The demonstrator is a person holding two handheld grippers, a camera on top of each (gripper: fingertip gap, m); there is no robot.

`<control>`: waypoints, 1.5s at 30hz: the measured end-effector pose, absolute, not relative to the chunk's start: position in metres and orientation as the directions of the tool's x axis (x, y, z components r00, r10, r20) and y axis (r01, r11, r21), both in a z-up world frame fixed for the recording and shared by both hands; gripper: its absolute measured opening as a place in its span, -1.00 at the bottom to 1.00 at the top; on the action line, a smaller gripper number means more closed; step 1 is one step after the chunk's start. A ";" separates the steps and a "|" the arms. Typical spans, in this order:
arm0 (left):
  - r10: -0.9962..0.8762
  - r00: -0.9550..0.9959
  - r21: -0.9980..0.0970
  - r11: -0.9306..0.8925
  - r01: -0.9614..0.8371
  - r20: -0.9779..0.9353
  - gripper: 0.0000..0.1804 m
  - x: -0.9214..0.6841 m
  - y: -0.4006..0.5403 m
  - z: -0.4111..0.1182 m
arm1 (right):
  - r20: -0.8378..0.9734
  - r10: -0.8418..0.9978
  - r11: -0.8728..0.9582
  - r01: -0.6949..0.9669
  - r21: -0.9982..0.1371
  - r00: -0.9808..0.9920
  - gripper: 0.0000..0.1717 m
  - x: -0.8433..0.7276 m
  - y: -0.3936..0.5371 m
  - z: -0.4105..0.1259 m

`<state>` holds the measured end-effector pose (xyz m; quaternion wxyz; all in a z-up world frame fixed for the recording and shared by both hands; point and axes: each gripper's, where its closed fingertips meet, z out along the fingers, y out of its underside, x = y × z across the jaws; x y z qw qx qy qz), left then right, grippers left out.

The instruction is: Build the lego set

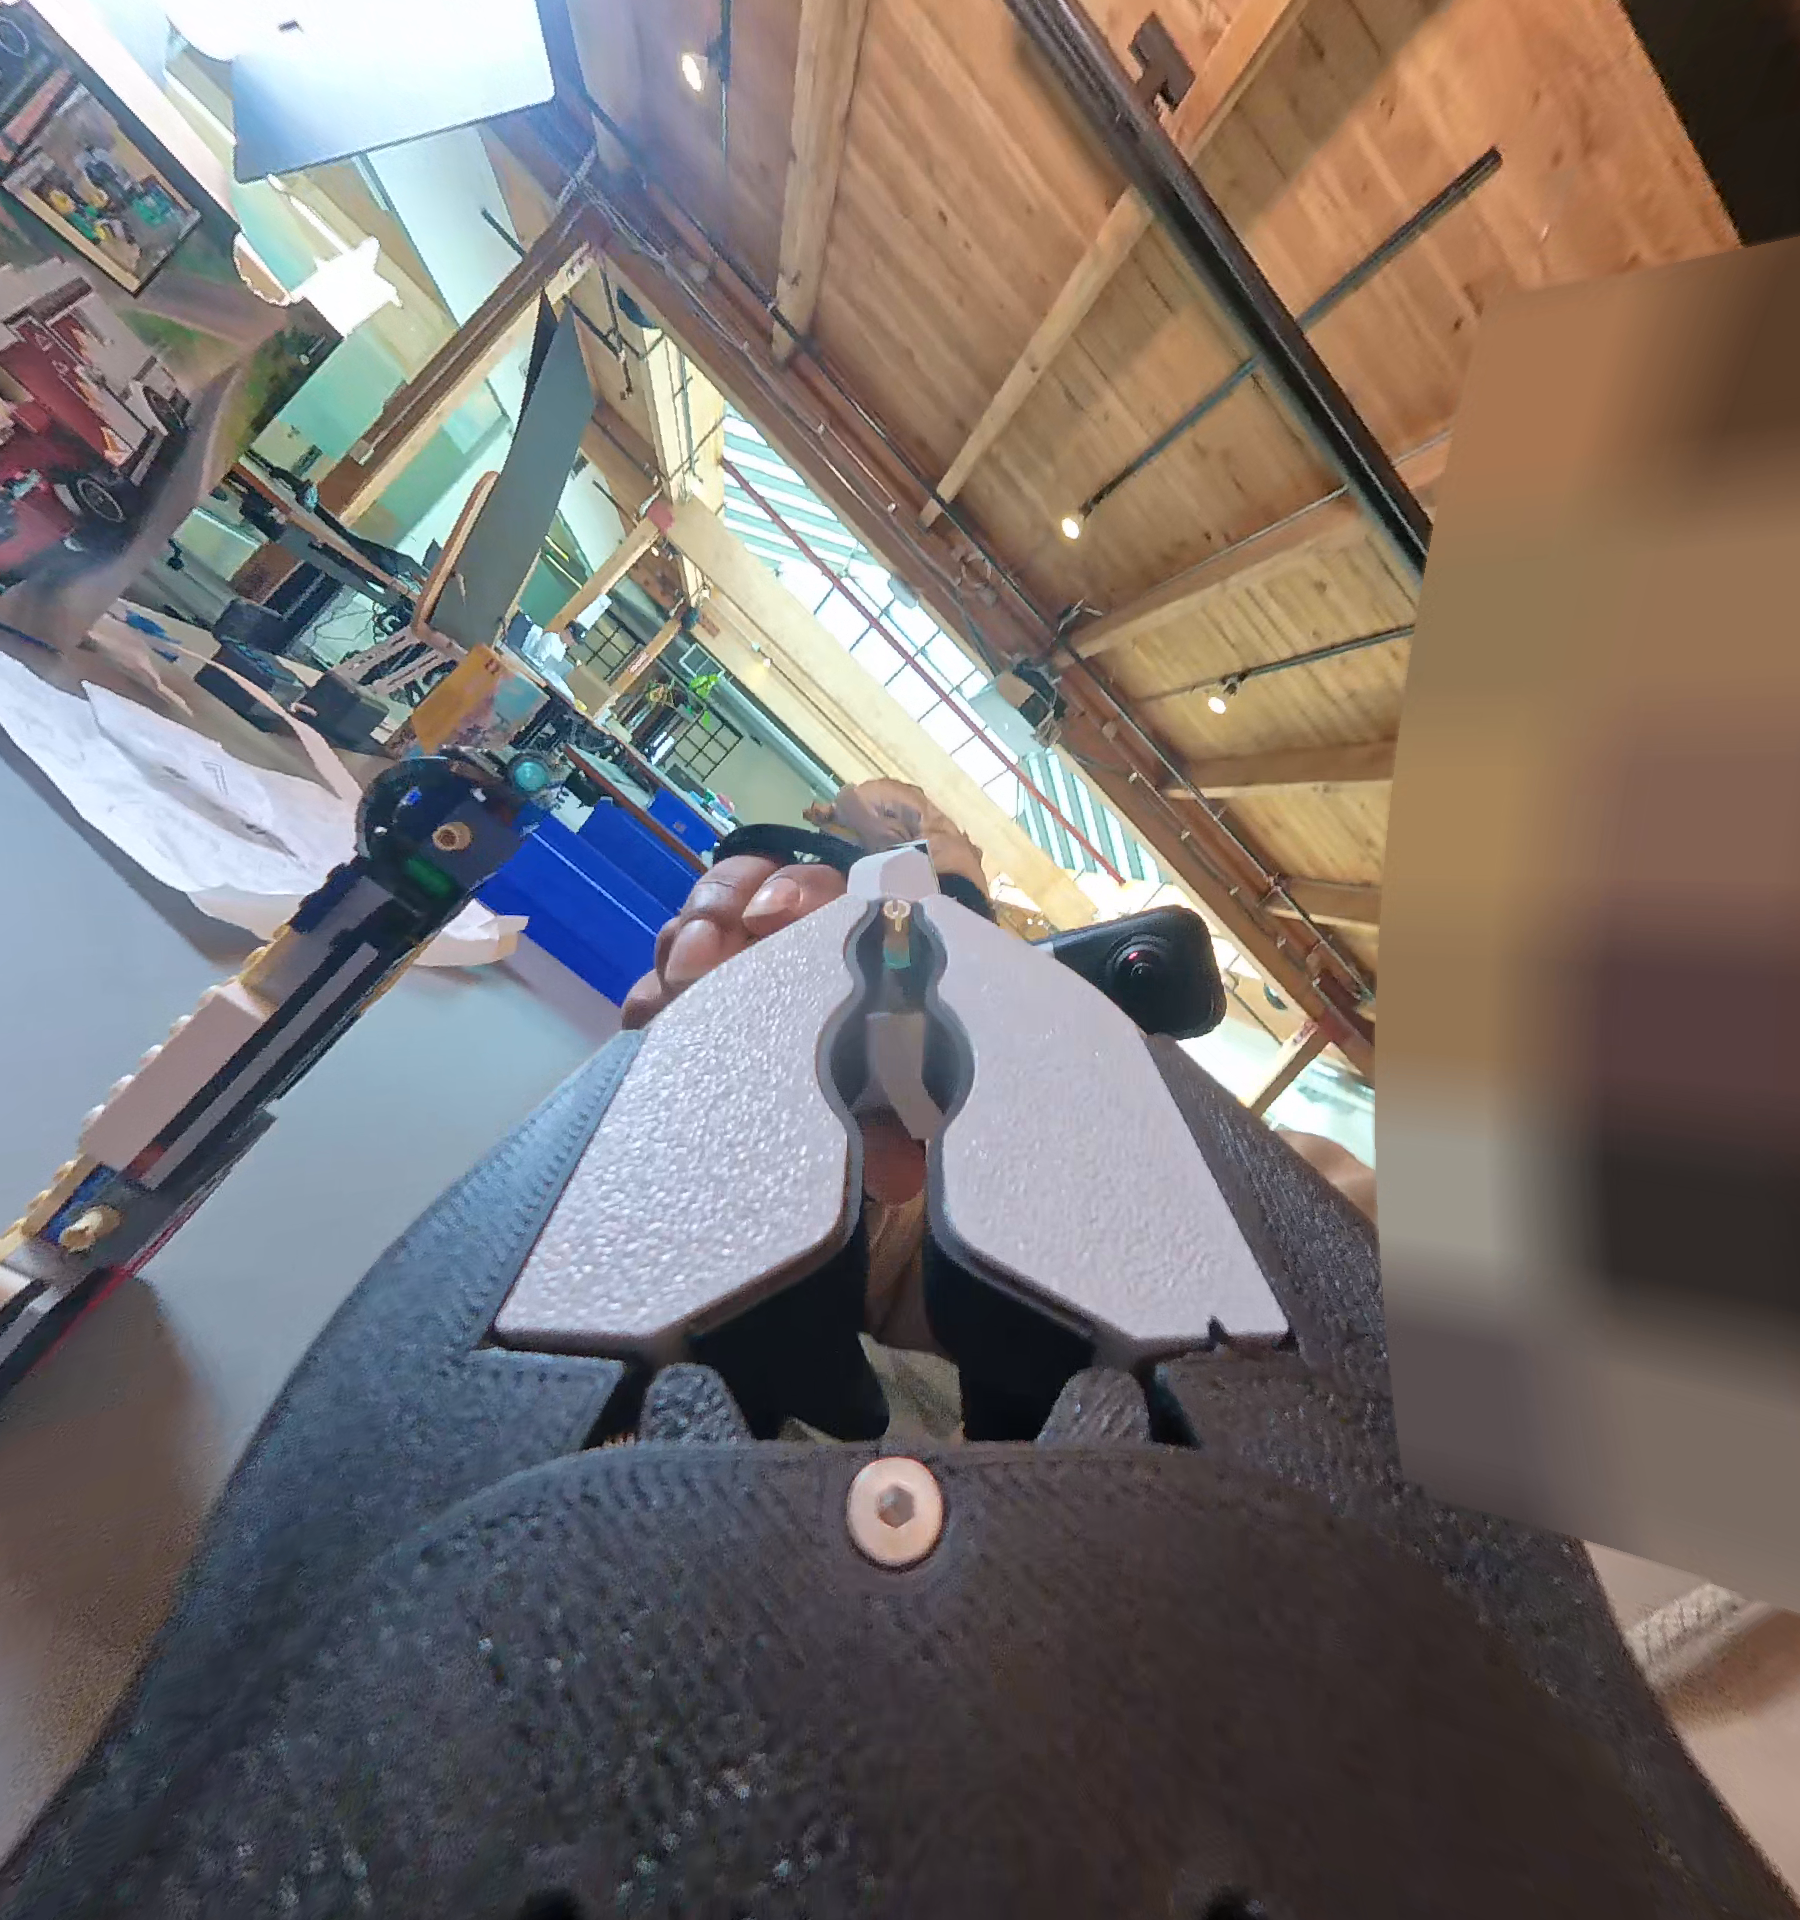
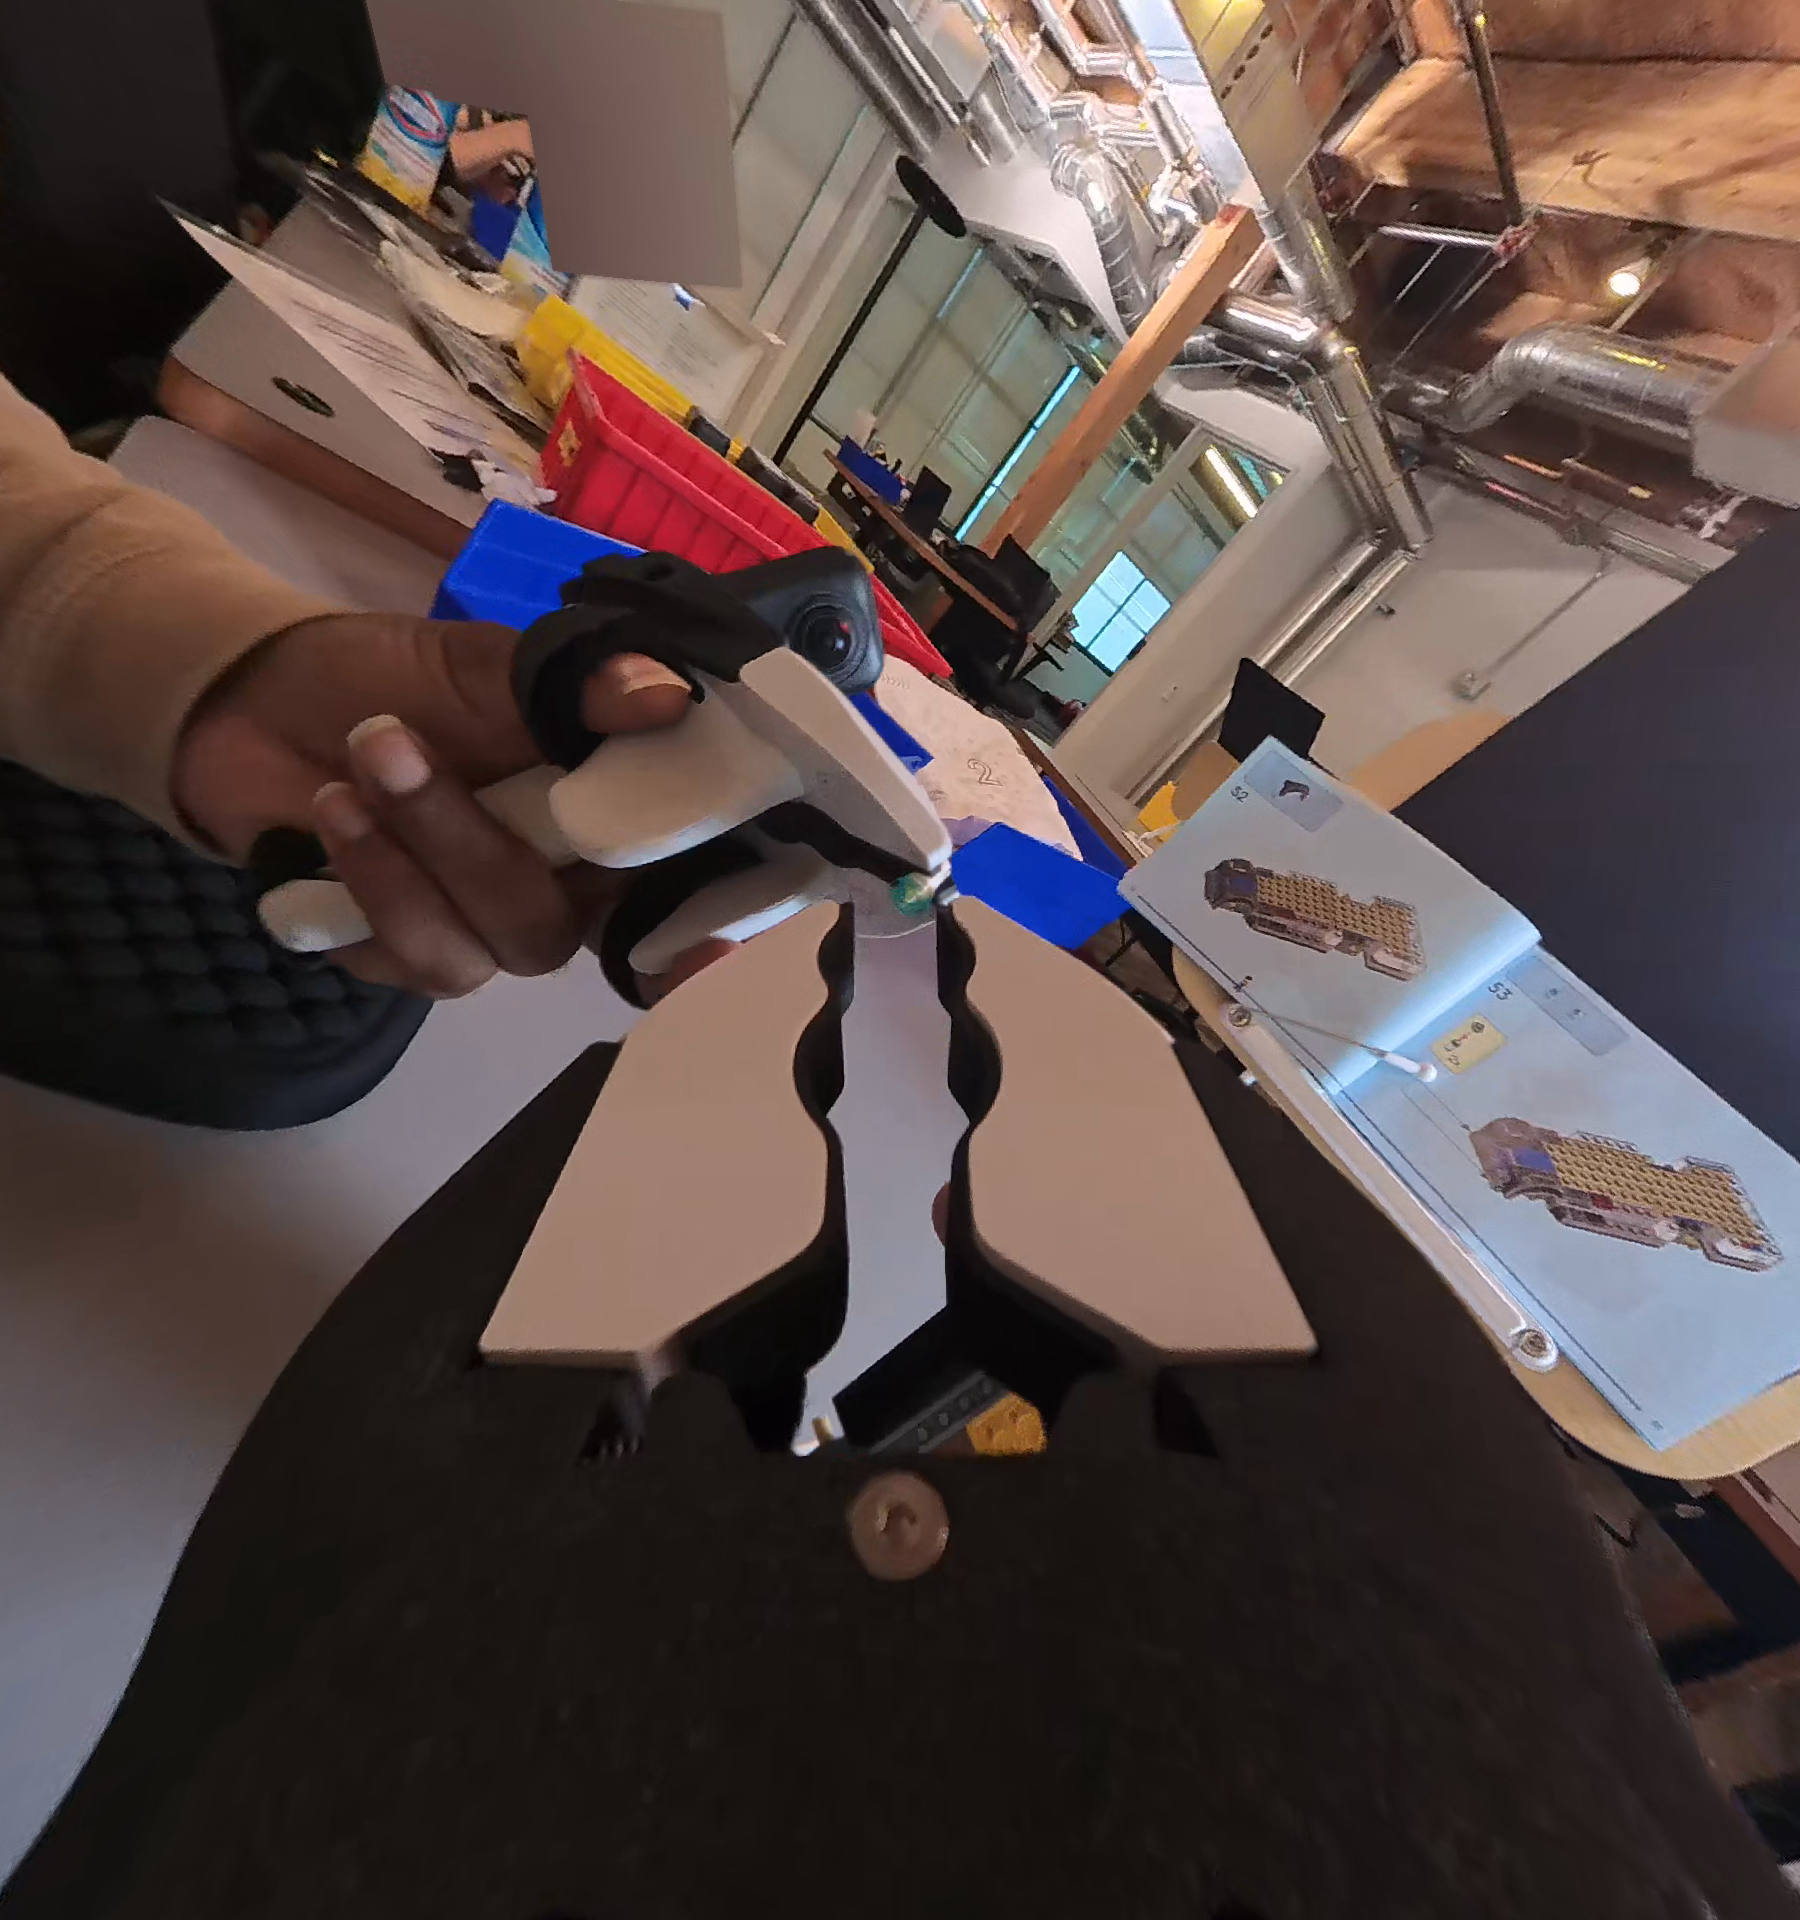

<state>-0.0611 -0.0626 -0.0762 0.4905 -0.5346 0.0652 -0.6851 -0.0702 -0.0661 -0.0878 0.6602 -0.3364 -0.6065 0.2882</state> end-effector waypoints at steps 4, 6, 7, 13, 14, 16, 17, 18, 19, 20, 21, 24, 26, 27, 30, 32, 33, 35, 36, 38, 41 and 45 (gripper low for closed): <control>-0.742 0.059 -0.602 -0.491 0.630 0.667 -0.96 -0.060 -0.060 -0.071 | 0.596 0.792 0.600 0.012 -0.800 0.134 -0.90 -0.069 -0.062 -0.080; -0.742 0.055 -0.598 -0.492 0.633 0.668 -0.96 -0.059 -0.060 -0.070 | 0.594 0.793 0.599 0.008 -0.801 0.136 -0.91 -0.068 -0.062 -0.079; -0.743 0.053 -0.599 -0.492 0.632 0.667 -0.96 -0.059 -0.060 -0.070 | 0.594 0.793 0.599 0.009 -0.801 0.136 -0.92 -0.067 -0.062 -0.079; -0.750 0.047 -0.611 -0.499 0.614 0.660 -0.96 -0.056 -0.061 -0.071 | 0.596 0.798 0.597 0.023 -0.802 0.084 -0.92 -0.064 -0.062 -0.080; -0.753 0.052 -0.617 -0.497 0.610 0.656 -0.95 -0.055 -0.061 -0.072 | 0.599 0.797 0.599 0.027 -0.800 0.073 -0.92 -0.063 -0.062 -0.080; -0.757 0.052 -0.623 -0.494 0.606 0.651 -0.95 -0.055 -0.062 -0.071 | 0.605 0.794 0.604 0.030 -0.796 0.065 -0.92 -0.061 -0.061 -0.078; -0.758 0.050 -0.625 -0.496 0.603 0.650 -0.96 -0.055 -0.062 -0.071 | 0.604 0.794 0.604 0.031 -0.796 0.070 -0.93 -0.059 -0.059 -0.076; -0.758 0.056 -0.628 -0.494 0.601 0.650 -0.96 -0.055 -0.062 -0.072 | 0.604 0.792 0.604 0.027 -0.796 0.084 -1.00 -0.057 -0.056 -0.072; -0.757 0.059 -0.626 -0.491 0.605 0.651 -0.96 -0.056 -0.061 -0.072 | 0.603 0.793 0.604 0.021 -0.797 0.086 -1.00 -0.055 -0.054 -0.069; -0.754 0.055 -0.618 -0.490 0.615 0.654 -0.96 -0.057 -0.061 -0.072 | 0.598 0.798 0.598 0.019 -0.801 0.077 -1.00 -0.053 -0.054 -0.068; -0.752 0.050 -0.611 -0.494 0.619 0.658 -0.96 -0.059 -0.060 -0.072 | 0.593 0.802 0.594 0.011 -0.804 0.072 -0.97 -0.052 -0.055 -0.066; -0.751 0.058 -0.617 -0.492 0.614 0.657 -0.96 -0.059 -0.060 -0.073 | 0.600 0.799 0.600 0.022 -0.800 0.049 -0.88 -0.052 -0.057 -0.071; -0.752 0.051 -0.620 -0.501 0.604 0.657 -0.96 -0.056 -0.061 -0.073 | 0.603 0.797 0.602 0.027 -0.798 0.024 -0.86 -0.053 -0.060 -0.075; -0.754 0.050 -0.623 -0.503 0.599 0.655 -0.96 -0.055 -0.062 -0.073 | 0.602 0.798 0.601 0.030 -0.799 0.017 -0.85 -0.055 -0.061 -0.077; -0.754 0.044 -0.629 -0.513 0.584 0.656 -0.96 -0.051 -0.063 -0.075 | 0.600 0.800 0.600 0.030 -0.799 0.002 -0.85 -0.057 -0.062 -0.078; -0.755 0.042 -0.632 -0.517 0.577 0.655 -0.96 -0.049 -0.064 -0.076 | 0.601 0.799 0.601 0.033 -0.799 -0.009 -0.86 -0.058 -0.063 -0.078; -0.755 0.038 -0.633 -0.521 0.572 0.655 -0.96 -0.048 -0.064 -0.076 | 0.603 0.797 0.603 0.034 -0.797 -0.010 -0.89 -0.058 -0.063 -0.078; -0.756 0.042 -0.637 -0.518 0.571 0.653 -0.96 -0.048 -0.064 -0.076 | 0.604 0.797 0.604 0.034 -0.796 -0.010 -0.91 -0.058 -0.062 -0.078; -0.757 0.046 -0.640 -0.516 0.570 0.652 -0.96 -0.048 -0.064 -0.076 | 0.602 0.799 0.602 0.035 -0.798 -0.012 -0.91 -0.058 -0.062 -0.079; -0.757 0.047 -0.641 -0.517 0.567 0.652 -0.96 -0.048 -0.063 -0.077 | 0.598 0.802 0.598 0.041 -0.801 -0.014 -0.91 -0.058 -0.061 -0.080; -0.773 0.092 -0.681 -0.487 0.547 0.628 -0.95 -0.047 -0.060 -0.079 | 0.579 0.815 0.579 0.041 -0.814 -0.011 -0.91 -0.055 -0.058 -0.080; -0.812 0.322 -0.835 -0.326 0.443 0.487 -0.84 -0.056 -0.042 -0.080 | 0.500 0.865 0.499 0.016 -0.866 0.046 -0.91 -0.035 -0.035 -0.067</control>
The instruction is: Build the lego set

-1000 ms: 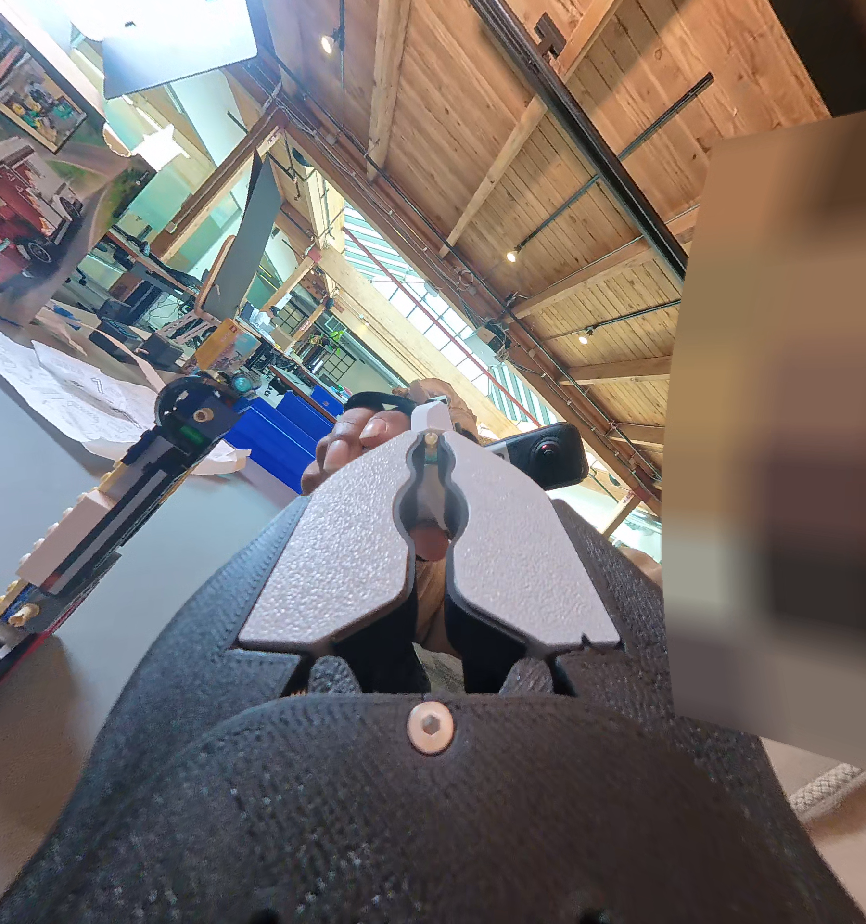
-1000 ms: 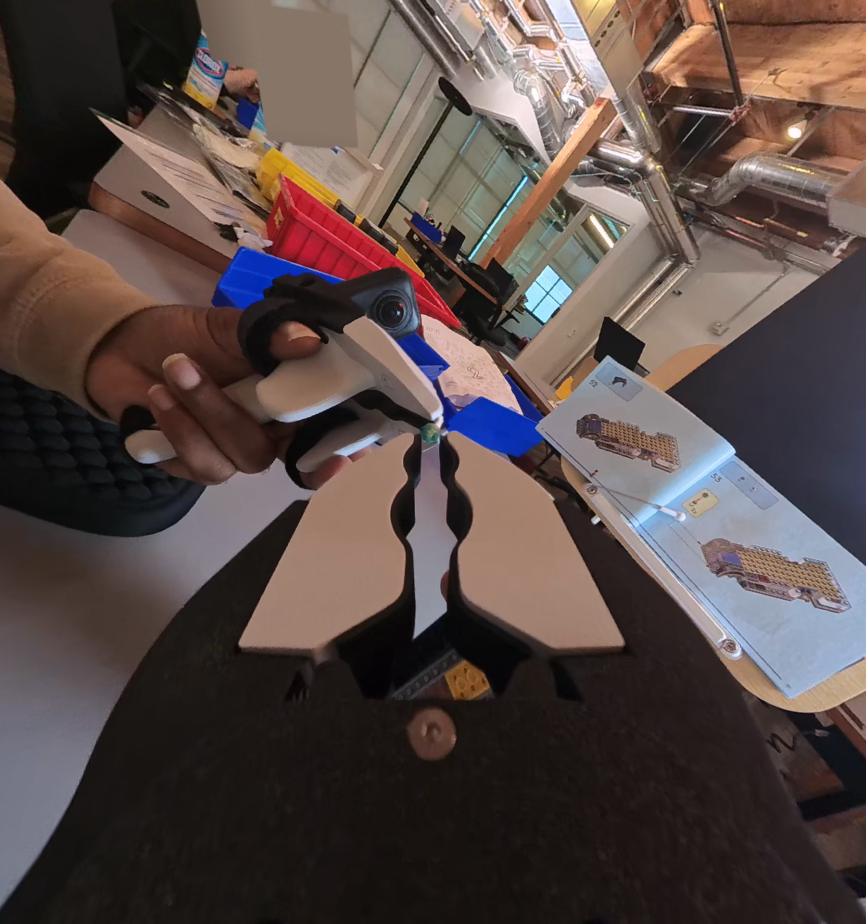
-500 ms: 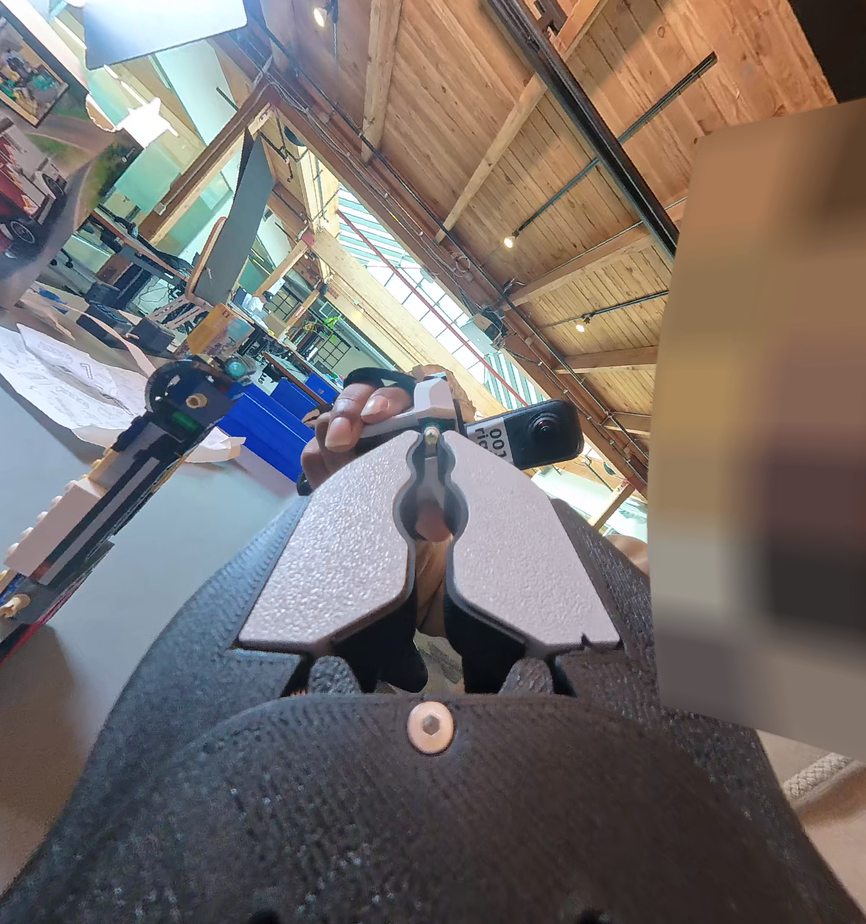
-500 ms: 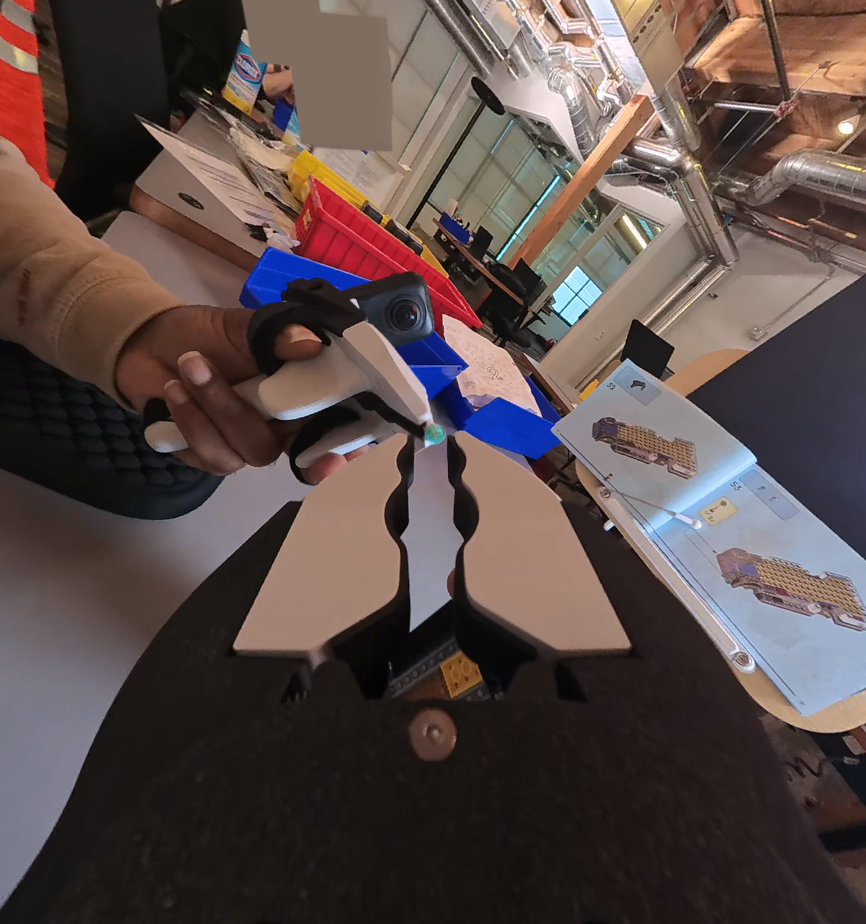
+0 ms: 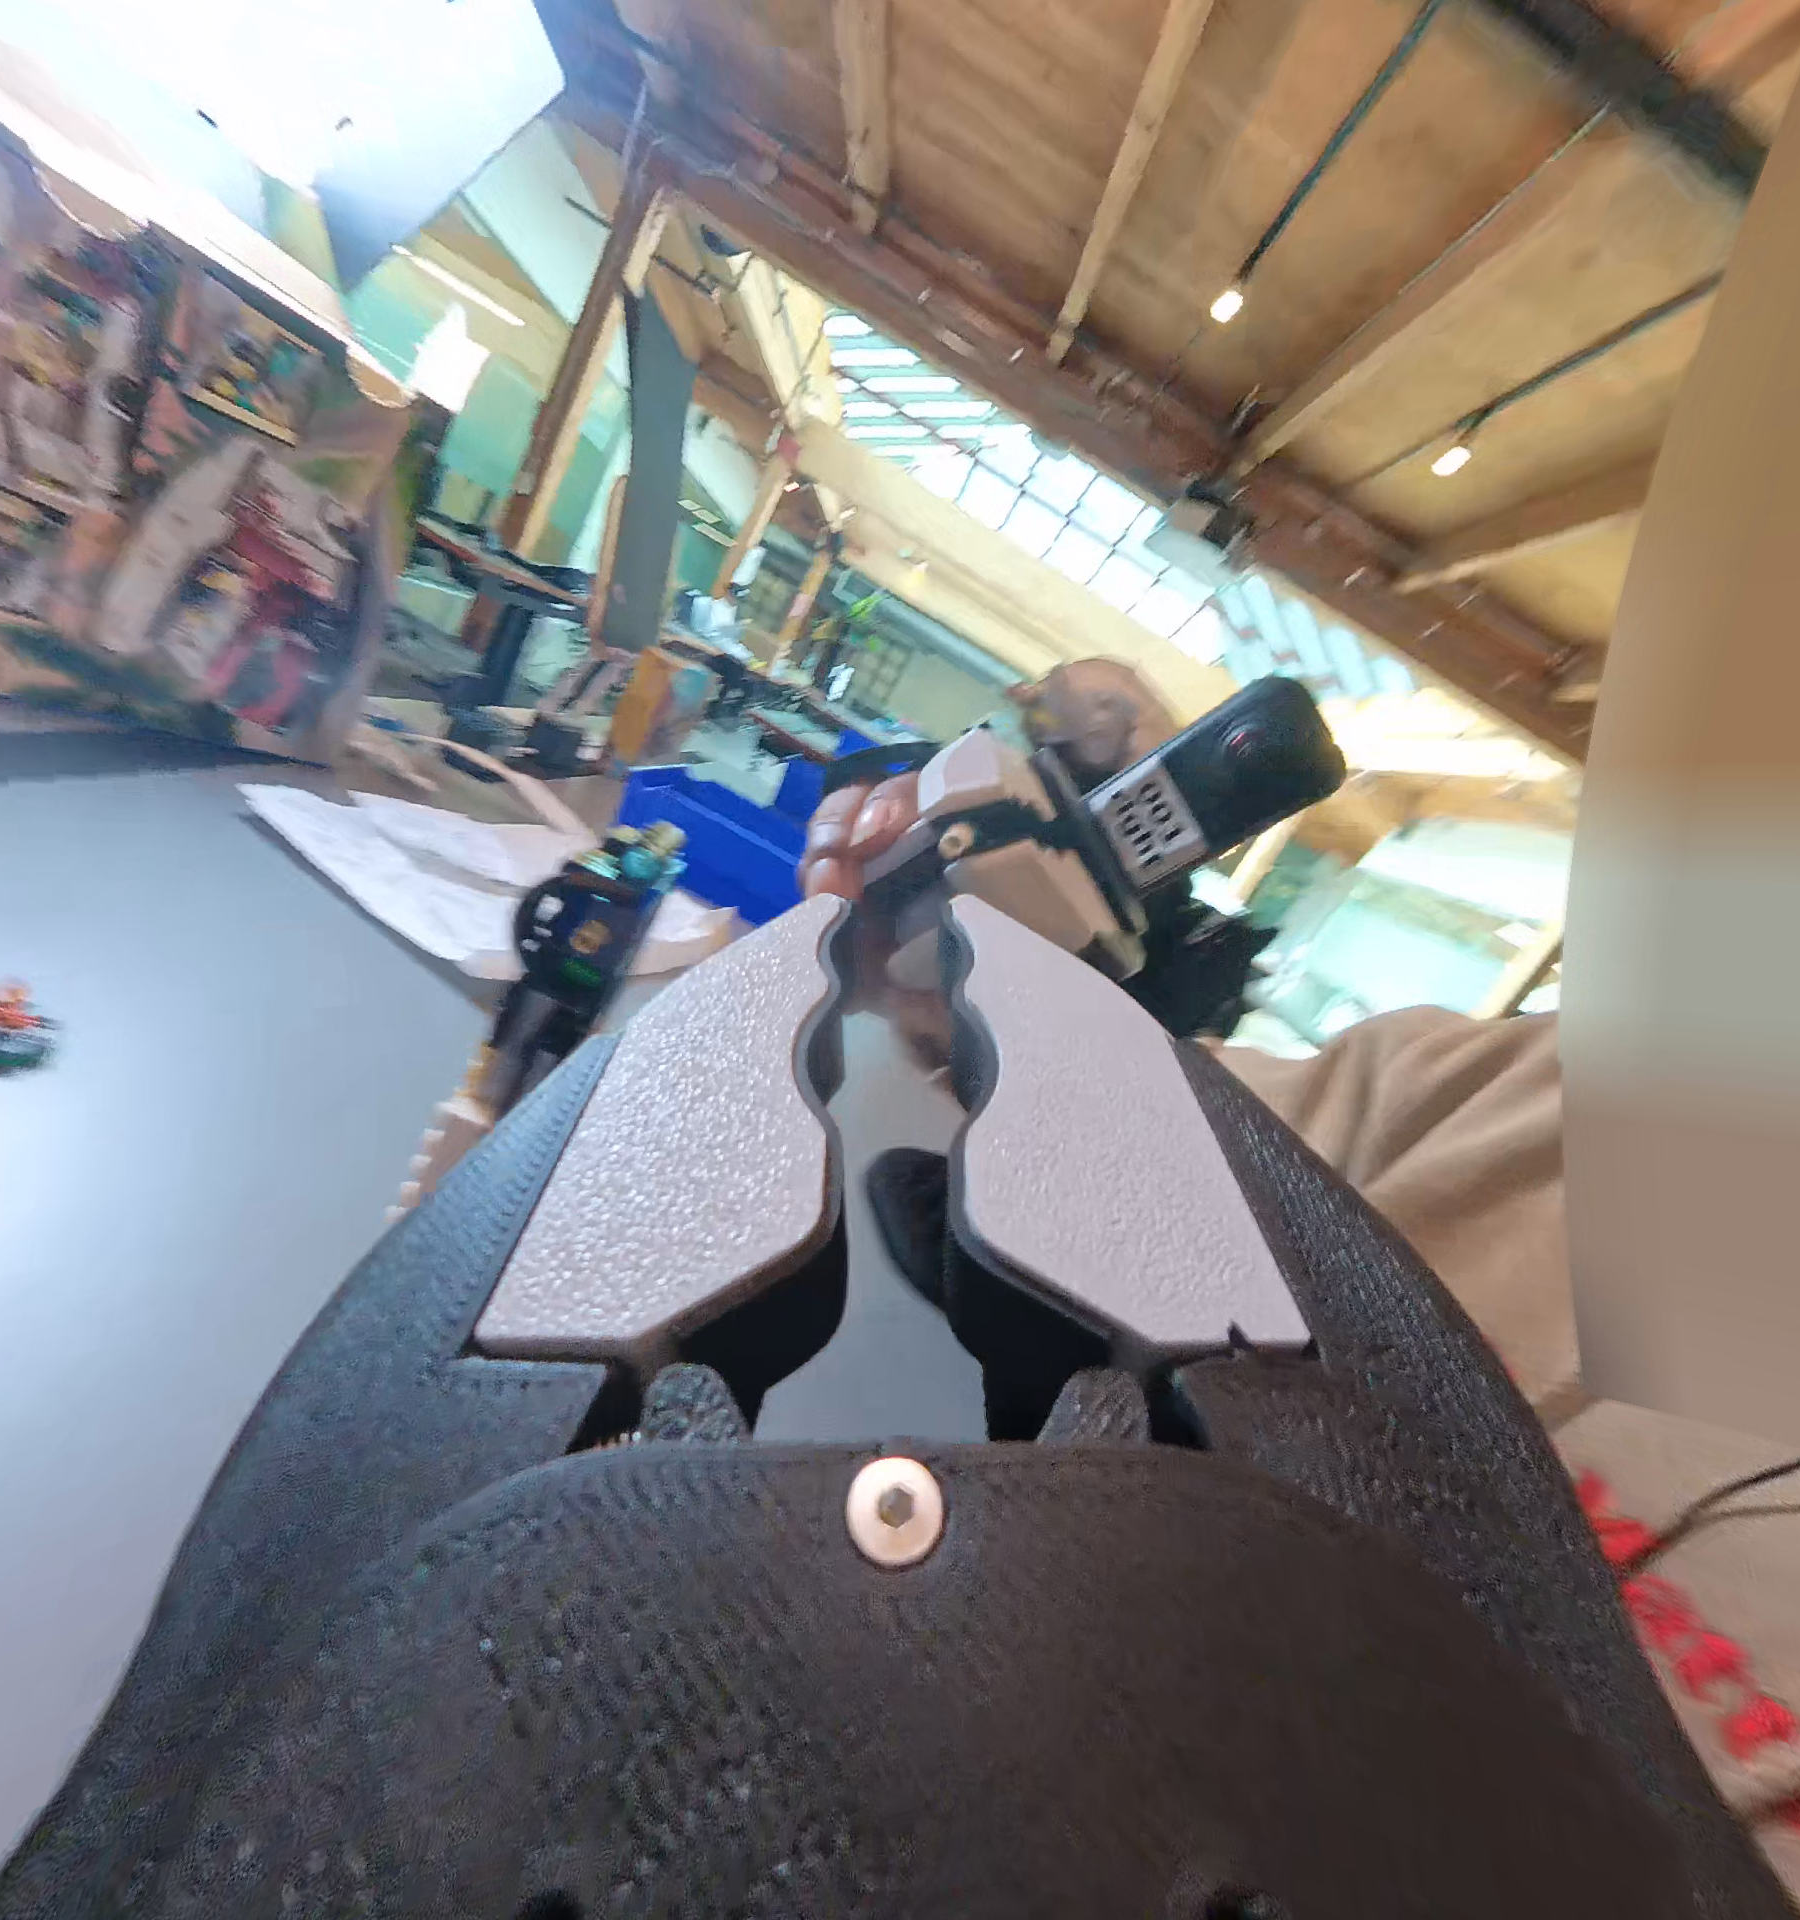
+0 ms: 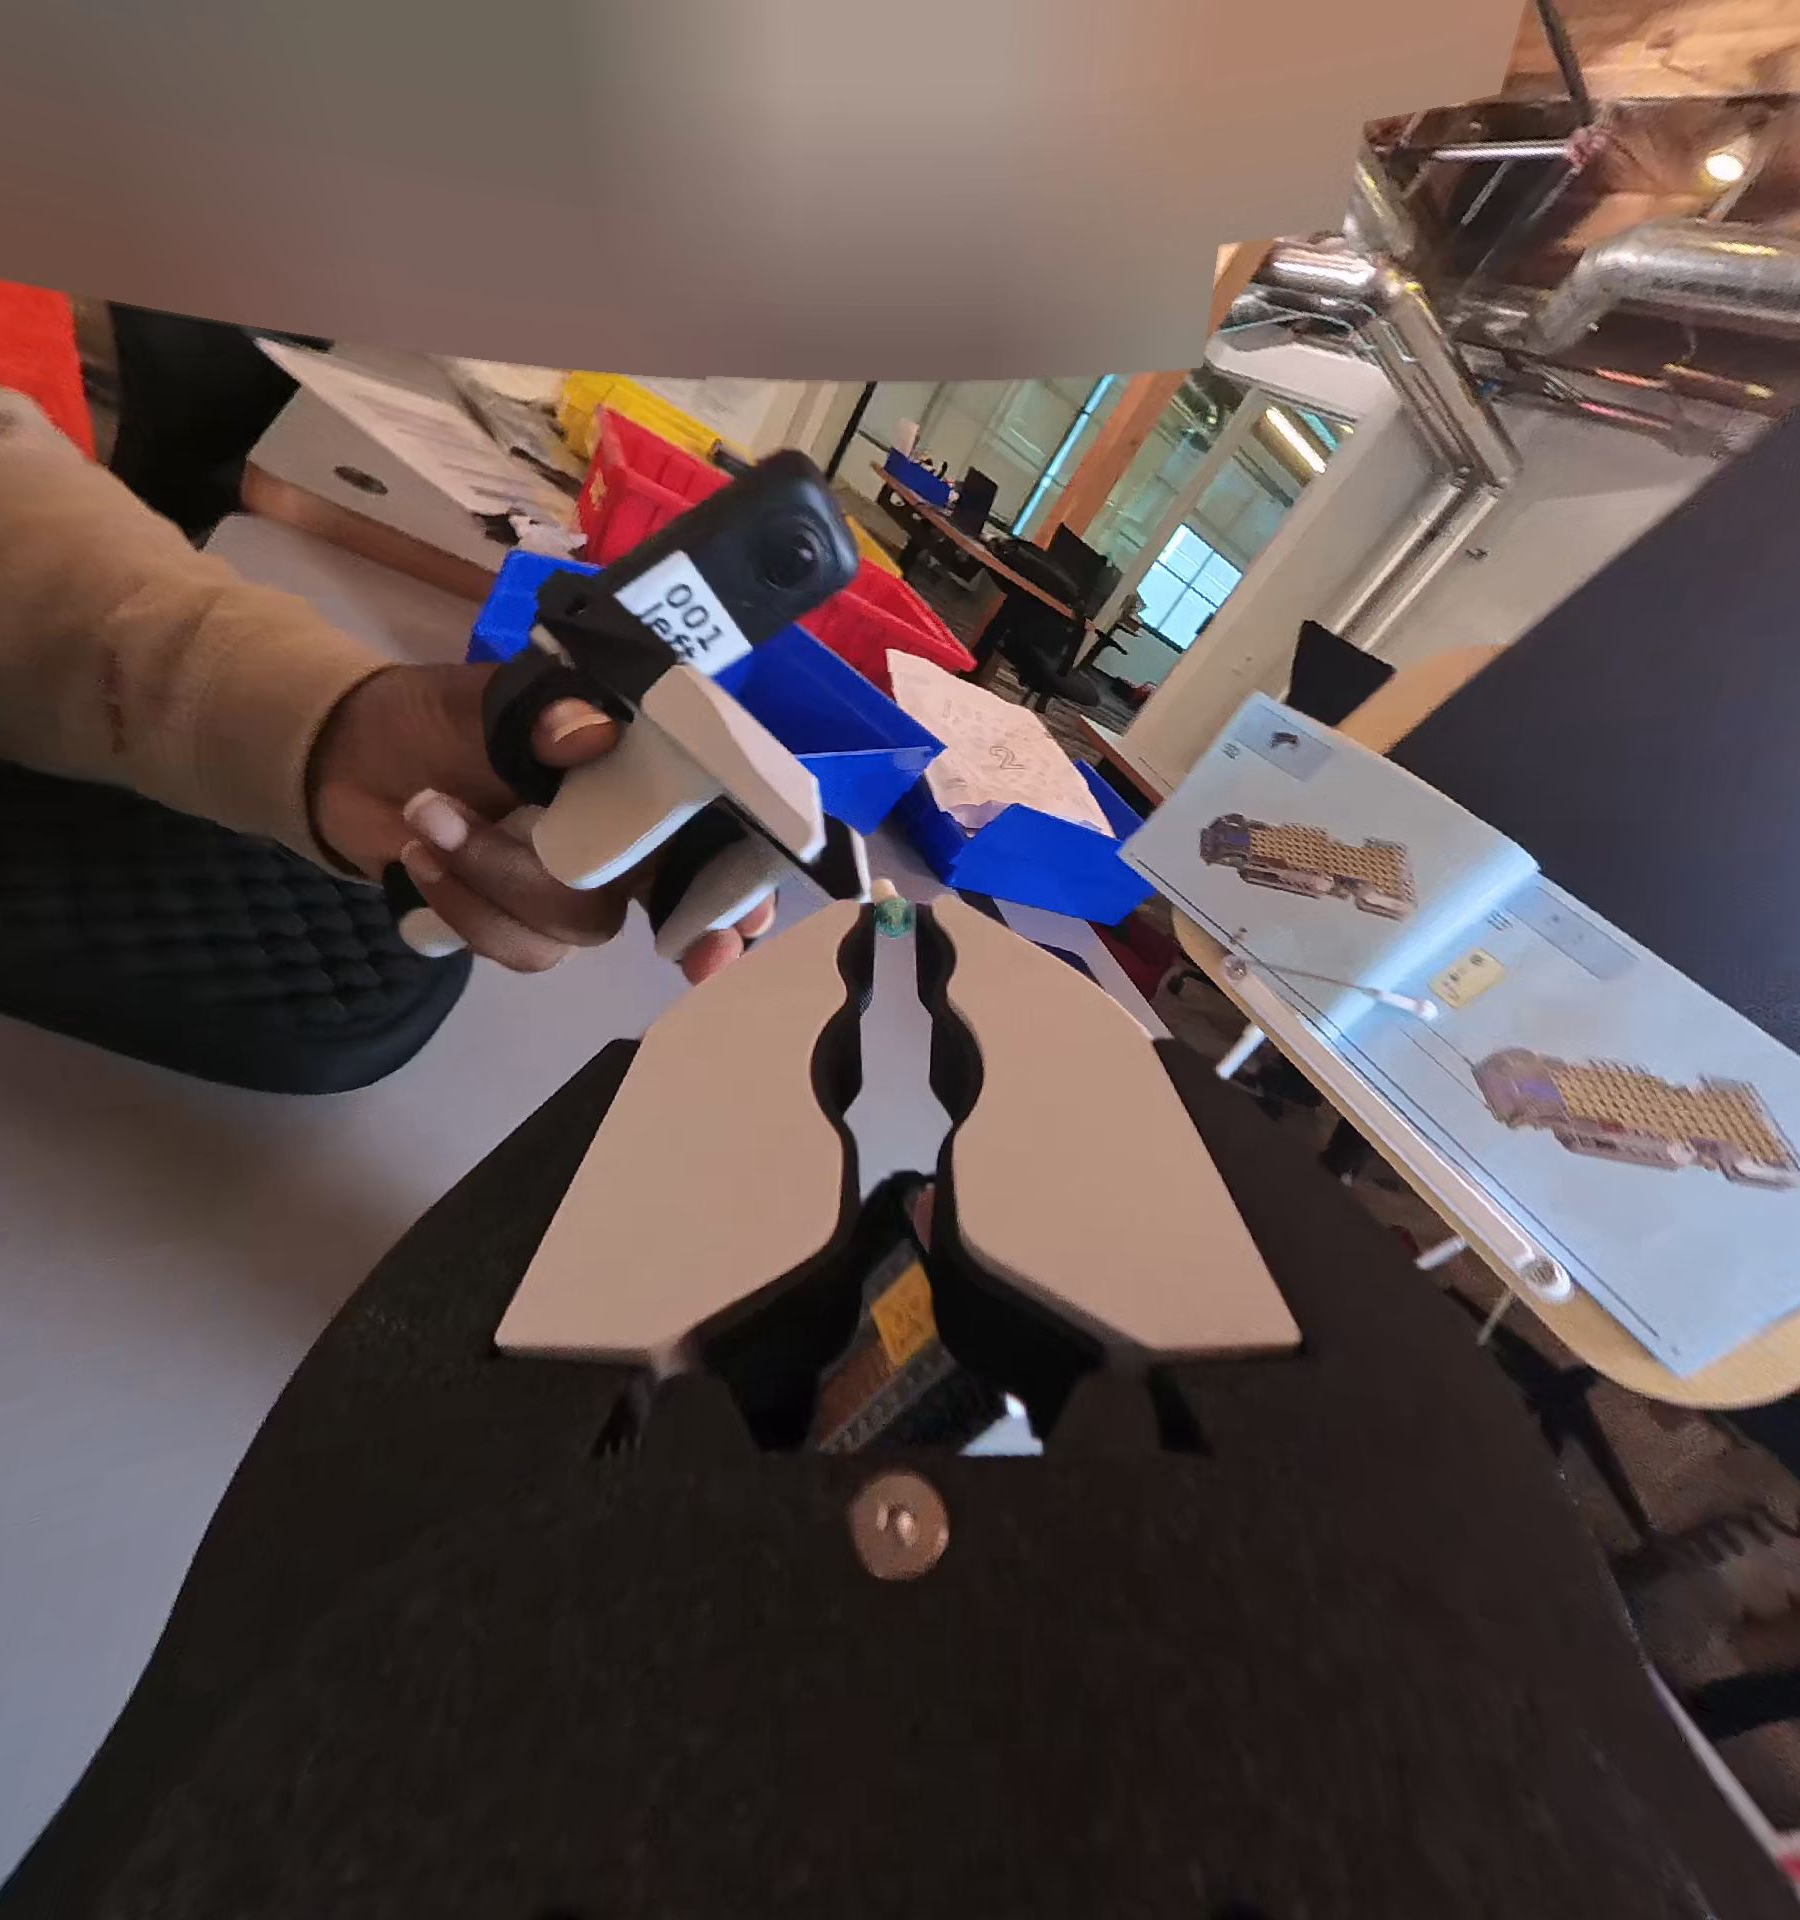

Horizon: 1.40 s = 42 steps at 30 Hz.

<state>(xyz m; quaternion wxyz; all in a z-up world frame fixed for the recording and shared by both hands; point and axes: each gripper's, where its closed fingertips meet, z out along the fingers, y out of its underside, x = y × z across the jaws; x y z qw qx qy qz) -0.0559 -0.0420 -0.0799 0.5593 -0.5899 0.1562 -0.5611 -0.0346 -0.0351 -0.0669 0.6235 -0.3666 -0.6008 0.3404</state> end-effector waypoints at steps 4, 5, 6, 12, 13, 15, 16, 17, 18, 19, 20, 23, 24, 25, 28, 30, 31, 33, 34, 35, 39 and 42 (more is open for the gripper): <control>-0.775 0.601 -0.980 -0.131 0.151 0.196 -0.71 -0.067 -0.005 -0.093 | 0.335 0.938 0.338 -0.023 -0.941 0.086 -0.92 -0.003 0.003 -0.058; -0.764 0.635 -0.994 -0.092 0.066 0.113 -0.68 -0.067 0.004 -0.097 | 0.292 0.953 0.295 -0.031 -0.955 0.081 -0.92 0.004 0.011 -0.059; -0.752 0.657 -0.998 -0.068 -0.016 0.040 -0.64 -0.065 0.012 -0.103 | 0.249 0.966 0.252 -0.042 -0.967 0.072 -0.92 0.010 0.018 -0.061; -0.797 0.592 -0.971 -0.029 -0.237 -0.121 -0.48 -0.029 0.035 -0.127 | 0.116 0.993 0.114 -0.037 -0.993 -0.030 -0.92 0.013 0.037 -0.086; -0.799 0.587 -0.967 -0.024 -0.252 -0.133 -0.51 -0.026 0.037 -0.129 | 0.119 0.992 0.117 -0.027 -0.993 -0.047 -0.92 0.010 0.037 -0.089; -0.808 0.570 -0.962 -0.016 -0.273 -0.148 -0.66 -0.022 0.038 -0.133 | 0.121 0.989 0.120 -0.012 -0.993 -0.081 -0.92 0.005 0.037 -0.095; -0.805 0.572 -0.962 -0.005 -0.272 -0.158 -0.69 -0.021 0.039 -0.132 | 0.121 0.988 0.122 -0.004 -0.993 -0.099 -0.92 0.002 0.037 -0.097; -0.810 0.566 -0.964 -0.001 -0.266 -0.155 -0.69 -0.020 0.038 -0.132 | 0.122 0.985 0.124 0.004 -0.992 -0.119 -0.92 0.000 0.036 -0.100; -0.814 0.564 -0.966 -0.008 -0.257 -0.143 -0.70 -0.019 0.038 -0.132 | 0.125 0.983 0.128 0.008 -0.992 -0.133 -0.92 -0.002 0.036 -0.101; -0.818 0.558 -0.968 -0.010 -0.252 -0.137 -0.70 -0.019 0.038 -0.132 | 0.129 0.982 0.132 0.010 -0.991 -0.140 -0.92 -0.004 0.036 -0.102; -0.825 0.549 -0.969 -0.003 -0.246 -0.137 -0.70 -0.018 0.037 -0.132 | 0.130 0.980 0.134 0.016 -0.991 -0.150 -0.92 -0.006 0.036 -0.104; -0.837 0.533 -0.975 -0.002 -0.224 -0.121 -0.70 -0.017 0.038 -0.132 | 0.121 0.975 0.128 0.024 -0.991 -0.186 -0.92 -0.009 0.037 -0.106; -0.840 0.530 -0.977 -0.003 -0.214 -0.114 -0.70 -0.017 0.038 -0.132 | 0.120 0.974 0.128 0.031 -0.991 -0.192 -0.92 -0.009 0.037 -0.107; -0.846 0.522 -0.979 -0.002 -0.206 -0.108 -0.70 -0.017 0.038 -0.131 | 0.120 0.973 0.130 0.037 -0.991 -0.196 -0.92 -0.010 0.037 -0.108; -0.854 0.510 -0.981 0.000 -0.193 -0.100 -0.70 -0.018 0.038 -0.131 | 0.110 0.972 0.122 0.045 -0.992 -0.208 -0.92 -0.011 0.038 -0.111; -0.859 0.503 -0.983 0.001 -0.185 -0.095 -0.70 -0.017 0.038 -0.131 | 0.097 0.971 0.109 0.044 -0.993 -0.218 -0.92 -0.011 0.038 -0.111; -0.861 0.501 -0.984 -0.001 -0.180 -0.091 -0.70 -0.017 0.038 -0.131 | 0.094 0.971 0.107 0.045 -0.993 -0.220 -0.92 -0.011 0.038 -0.111; -0.863 0.497 -0.984 -0.001 -0.176 -0.088 -0.70 -0.017 0.038 -0.131 | 0.087 0.970 0.100 0.048 -0.994 -0.226 -0.92 -0.011 0.038 -0.111; -0.866 0.494 -0.984 -0.005 -0.177 -0.084 -0.70 -0.018 0.037 -0.131 | 0.081 0.970 0.095 0.049 -0.994 -0.229 -0.92 -0.011 0.038 -0.111; -0.865 0.494 -0.984 -0.004 -0.181 -0.088 -0.70 -0.018 0.038 -0.131 | 0.076 0.970 0.089 0.049 -0.995 -0.230 -0.92 -0.012 0.038 -0.111; -0.870 0.485 -0.984 -0.002 -0.180 -0.087 -0.70 -0.017 0.037 -0.131 | 0.029 0.968 0.038 0.030 -0.999 -0.248 -0.92 -0.011 0.037 -0.107; -0.870 0.485 -0.983 0.003 -0.184 -0.093 -0.70 -0.017 0.036 -0.131 | 0.036 0.969 0.046 0.035 -0.998 -0.245 -0.92 -0.012 0.036 -0.108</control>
